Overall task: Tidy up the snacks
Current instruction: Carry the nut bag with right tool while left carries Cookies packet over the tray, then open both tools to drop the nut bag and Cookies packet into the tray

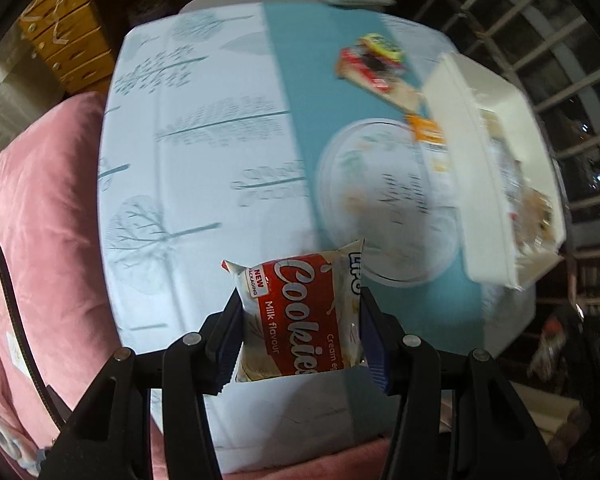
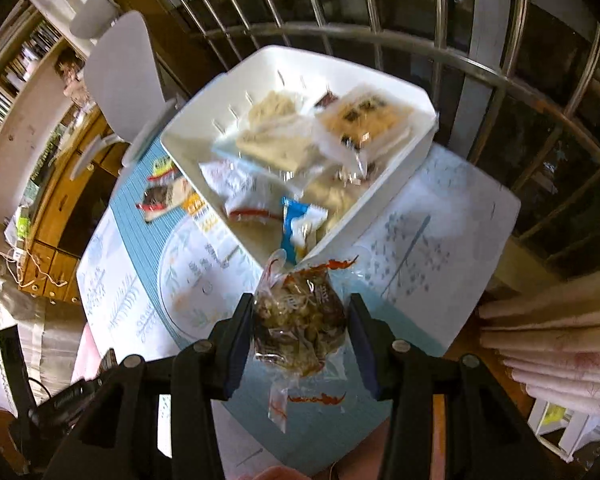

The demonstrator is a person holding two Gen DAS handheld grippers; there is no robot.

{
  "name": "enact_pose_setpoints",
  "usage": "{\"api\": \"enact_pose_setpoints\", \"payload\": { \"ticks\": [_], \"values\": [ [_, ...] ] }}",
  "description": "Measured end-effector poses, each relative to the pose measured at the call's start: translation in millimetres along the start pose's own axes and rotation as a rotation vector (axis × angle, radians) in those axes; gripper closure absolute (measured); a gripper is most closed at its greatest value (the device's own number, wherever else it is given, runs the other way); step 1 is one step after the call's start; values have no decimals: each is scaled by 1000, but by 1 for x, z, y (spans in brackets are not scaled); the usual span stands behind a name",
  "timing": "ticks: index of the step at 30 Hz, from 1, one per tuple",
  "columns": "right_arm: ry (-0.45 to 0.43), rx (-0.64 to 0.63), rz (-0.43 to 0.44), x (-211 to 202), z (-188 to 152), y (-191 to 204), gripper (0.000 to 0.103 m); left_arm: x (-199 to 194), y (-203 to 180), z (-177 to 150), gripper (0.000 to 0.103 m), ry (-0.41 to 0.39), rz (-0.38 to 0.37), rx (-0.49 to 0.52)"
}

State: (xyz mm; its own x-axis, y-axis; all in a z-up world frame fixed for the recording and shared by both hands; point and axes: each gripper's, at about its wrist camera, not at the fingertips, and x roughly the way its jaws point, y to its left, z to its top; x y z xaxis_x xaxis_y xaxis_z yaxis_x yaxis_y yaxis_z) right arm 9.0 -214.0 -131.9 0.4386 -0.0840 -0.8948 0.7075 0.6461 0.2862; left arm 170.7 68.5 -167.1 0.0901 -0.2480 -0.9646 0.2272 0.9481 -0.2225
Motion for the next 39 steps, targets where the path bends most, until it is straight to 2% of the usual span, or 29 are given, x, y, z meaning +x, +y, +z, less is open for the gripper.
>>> {"api": "enact_pose_setpoints", "payload": {
  "ticks": [3,6,11,17,26,32,36,39],
  "values": [
    [-12,-33,33,-2,14,-3,58,-6,-32,-8,52,-22,-14,42],
    [-32,-100,110,-3,32,-3,58,-9,-61,-15,51,-32,-21,58],
    [-79,-293,232,-18,60,2,58,-13,-111,-18,51,-75,-36,63],
    [-100,-486,303,-28,89,1,58,-18,-161,-15,51,-169,-67,20],
    [-96,-592,318,-23,139,-28,58,-16,-230,-2,51,-288,-127,-1],
    [-47,-621,280,-9,169,-44,57,-12,-264,10,49,-314,-152,16],
    [19,-640,245,8,178,-47,55,-1,-273,16,28,-287,-137,-4],
    [97,-644,250,23,180,-51,47,5,-270,19,25,-268,-129,-43]
  ]
}}
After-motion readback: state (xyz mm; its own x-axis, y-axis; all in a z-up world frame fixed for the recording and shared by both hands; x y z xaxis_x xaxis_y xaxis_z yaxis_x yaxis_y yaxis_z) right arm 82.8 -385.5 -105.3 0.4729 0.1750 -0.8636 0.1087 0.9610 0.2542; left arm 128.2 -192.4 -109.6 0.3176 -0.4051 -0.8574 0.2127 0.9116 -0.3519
